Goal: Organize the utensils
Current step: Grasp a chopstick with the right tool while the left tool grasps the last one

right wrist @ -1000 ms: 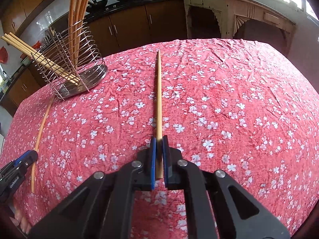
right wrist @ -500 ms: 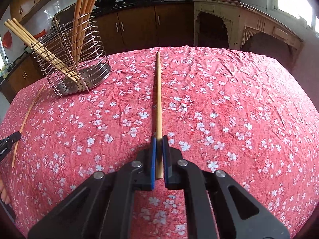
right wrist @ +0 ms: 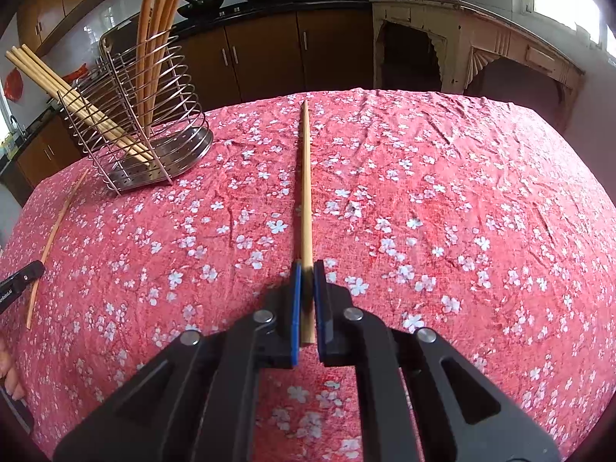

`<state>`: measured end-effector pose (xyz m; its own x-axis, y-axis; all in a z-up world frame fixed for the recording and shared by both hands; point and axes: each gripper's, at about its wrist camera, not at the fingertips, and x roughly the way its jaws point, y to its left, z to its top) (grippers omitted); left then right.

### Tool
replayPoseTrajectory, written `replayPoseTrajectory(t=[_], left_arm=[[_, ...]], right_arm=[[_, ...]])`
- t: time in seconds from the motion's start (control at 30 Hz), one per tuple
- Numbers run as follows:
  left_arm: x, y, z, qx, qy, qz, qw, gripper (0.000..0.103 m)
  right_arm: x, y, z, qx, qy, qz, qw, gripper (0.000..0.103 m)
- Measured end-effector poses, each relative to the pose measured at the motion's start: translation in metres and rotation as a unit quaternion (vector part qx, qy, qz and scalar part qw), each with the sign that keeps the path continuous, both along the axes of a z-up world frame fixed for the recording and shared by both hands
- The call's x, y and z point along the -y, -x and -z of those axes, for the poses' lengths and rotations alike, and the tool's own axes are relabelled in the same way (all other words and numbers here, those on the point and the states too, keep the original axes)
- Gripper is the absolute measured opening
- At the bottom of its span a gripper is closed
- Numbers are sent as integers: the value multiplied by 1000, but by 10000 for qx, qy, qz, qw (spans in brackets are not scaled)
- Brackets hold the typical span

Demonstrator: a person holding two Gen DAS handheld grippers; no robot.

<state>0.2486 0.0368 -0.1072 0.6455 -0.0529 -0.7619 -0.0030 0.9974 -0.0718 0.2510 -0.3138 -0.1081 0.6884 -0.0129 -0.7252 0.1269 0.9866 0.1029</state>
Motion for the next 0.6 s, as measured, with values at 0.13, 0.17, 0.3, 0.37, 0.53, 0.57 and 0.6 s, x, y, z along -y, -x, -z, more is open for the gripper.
replayPoseTrajectory(t=[0.13, 0.17, 0.3, 0.37, 0.53, 0.57, 0.6], left_arm=[[1, 1, -1, 1, -1, -2, 10000, 12], [1, 0, -1, 1, 8, -2, 10000, 12], [0, 1, -1, 4, 61, -3, 10000, 12], [-1, 2, -1, 7, 97, -8, 10000, 12], [2, 2, -2, 2, 16, -13, 10000, 12], [4, 1, -2, 0, 7, -16, 10000, 12], [5, 1, -2, 0, 5, -16, 10000, 12]], right_arm=[[0, 0, 0, -10, 68, 12, 10000, 8], [-2, 0, 0, -8, 70, 12, 10000, 8], [-2, 0, 0, -3, 57, 8, 10000, 8], [-2, 0, 0, -5, 75, 11, 10000, 8], [-4, 0, 0, -9, 107, 11, 9999, 8], [-4, 0, 0, -7, 97, 9, 10000, 8], [-4, 0, 0, -6, 86, 7, 10000, 8]])
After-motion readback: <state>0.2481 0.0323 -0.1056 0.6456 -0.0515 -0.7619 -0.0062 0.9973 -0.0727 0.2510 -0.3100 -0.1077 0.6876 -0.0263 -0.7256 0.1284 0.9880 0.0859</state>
